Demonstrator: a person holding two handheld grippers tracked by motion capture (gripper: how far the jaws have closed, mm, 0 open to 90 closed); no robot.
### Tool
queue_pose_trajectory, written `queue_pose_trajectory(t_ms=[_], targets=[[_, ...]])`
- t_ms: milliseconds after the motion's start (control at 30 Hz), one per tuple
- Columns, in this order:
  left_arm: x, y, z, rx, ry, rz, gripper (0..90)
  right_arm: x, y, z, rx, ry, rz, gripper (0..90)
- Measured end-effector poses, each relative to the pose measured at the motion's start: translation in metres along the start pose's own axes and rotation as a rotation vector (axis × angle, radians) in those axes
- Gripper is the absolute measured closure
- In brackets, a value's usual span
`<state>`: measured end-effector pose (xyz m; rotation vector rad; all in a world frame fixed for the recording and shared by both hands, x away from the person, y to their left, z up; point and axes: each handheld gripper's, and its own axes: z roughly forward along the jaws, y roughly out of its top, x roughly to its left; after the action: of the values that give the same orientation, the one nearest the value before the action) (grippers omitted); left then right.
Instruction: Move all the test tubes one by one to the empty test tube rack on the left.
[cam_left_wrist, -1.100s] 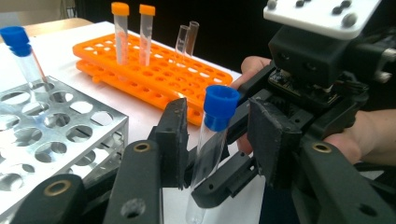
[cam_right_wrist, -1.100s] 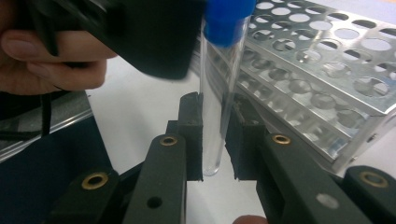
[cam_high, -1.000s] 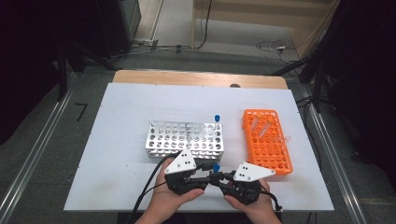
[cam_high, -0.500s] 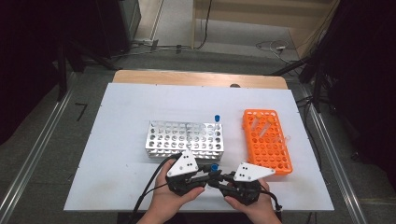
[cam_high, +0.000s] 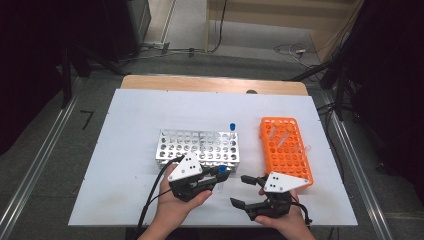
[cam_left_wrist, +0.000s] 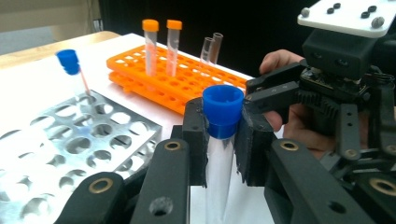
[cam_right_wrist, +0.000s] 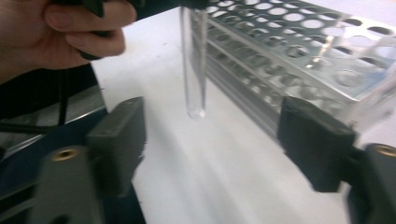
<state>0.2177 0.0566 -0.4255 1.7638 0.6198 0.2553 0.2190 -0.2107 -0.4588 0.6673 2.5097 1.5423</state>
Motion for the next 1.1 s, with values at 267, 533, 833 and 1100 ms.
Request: queue_pose_trajectory(t_ms=[267,533,833,1100], targets=[[0.014,0.013,-0.004,-0.029,0.027,-0.008,76.1,-0.016,-0.005,-0.015,0.008,-0.014,0.03,0.0],[0.03,0.026,-0.004,-0.052,0.057,-0.008,76.1,-0.03,-0.009,-0.03,-0.028,-0.054,0.065,0.0],[0.049,0.042,0.001,-0.076,0.082,-0.006,76.1,-0.038,-0.012,-0.038,-0.049,-0.081,0.086,0.0],[0.066,0.05,0.012,-0.084,0.113,-0.021,76.1,-0.041,-0.014,-0.04,-0.051,-0.087,0.095,0.0]])
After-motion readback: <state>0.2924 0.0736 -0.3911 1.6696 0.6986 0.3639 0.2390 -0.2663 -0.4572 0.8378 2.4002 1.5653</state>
